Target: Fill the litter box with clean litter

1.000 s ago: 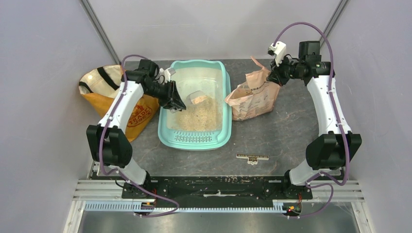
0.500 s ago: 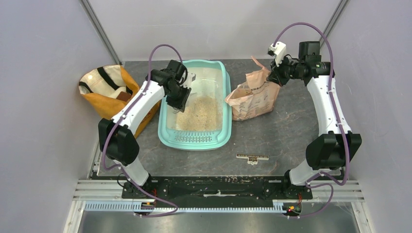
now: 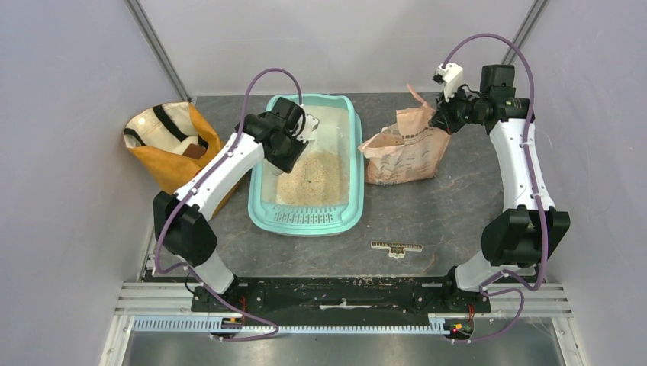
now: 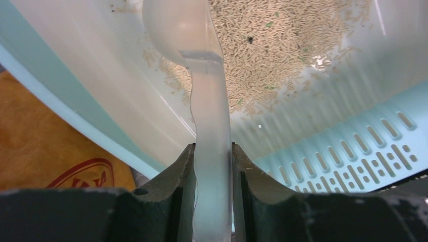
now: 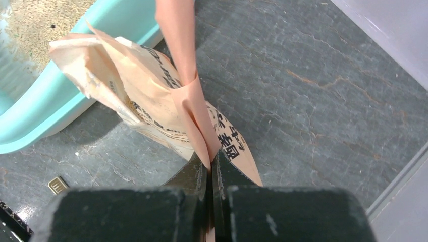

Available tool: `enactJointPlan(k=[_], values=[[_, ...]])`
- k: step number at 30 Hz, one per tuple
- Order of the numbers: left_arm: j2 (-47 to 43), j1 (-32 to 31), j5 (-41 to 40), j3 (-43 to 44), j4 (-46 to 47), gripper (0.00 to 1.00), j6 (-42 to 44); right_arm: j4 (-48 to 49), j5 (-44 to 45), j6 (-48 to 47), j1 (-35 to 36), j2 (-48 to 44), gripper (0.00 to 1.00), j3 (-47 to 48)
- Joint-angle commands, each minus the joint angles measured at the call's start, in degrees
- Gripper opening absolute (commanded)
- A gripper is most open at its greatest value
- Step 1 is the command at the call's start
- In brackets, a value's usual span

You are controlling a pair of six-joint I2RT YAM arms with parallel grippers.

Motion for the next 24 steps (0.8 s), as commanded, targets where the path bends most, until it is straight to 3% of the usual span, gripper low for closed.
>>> enactJointPlan(k=[1, 4, 7, 12, 17, 24], values=[[-1.7, 2.3, 8.7, 3.4, 1.8, 0.02, 0.2, 7.7, -1.7, 3.8, -1.3, -2.3, 0.00, 4.2], [-1.4, 5.2, 15.4, 6.4, 1.5, 0.02, -1.5, 8.1, -0.5, 3.3, -2.1, -3.0, 0.00, 2.4], [-4.4, 5.5, 22.2, 5.4, 7.0, 0.02, -0.5, 8.3, -0.9, 3.8, -4.7, -3.2, 0.00, 2.4], [-2.6, 4.8, 32.9, 10.2, 15.1, 0.02, -6.8, 8.1, -1.1, 3.8, -7.0, -4.3, 0.00, 2.1], [5.7, -2.4, 20.2, 18.5, 21.9, 0.02, -12.3, 8.1, -0.2, 3.1, -8.4, -6.0, 0.00, 0.0], [22.3, -11.1, 5.8, 32.6, 22.2, 0.02, -16.5, 5.8, -0.7, 1.3, -10.6, -8.5, 0.00, -2.4]])
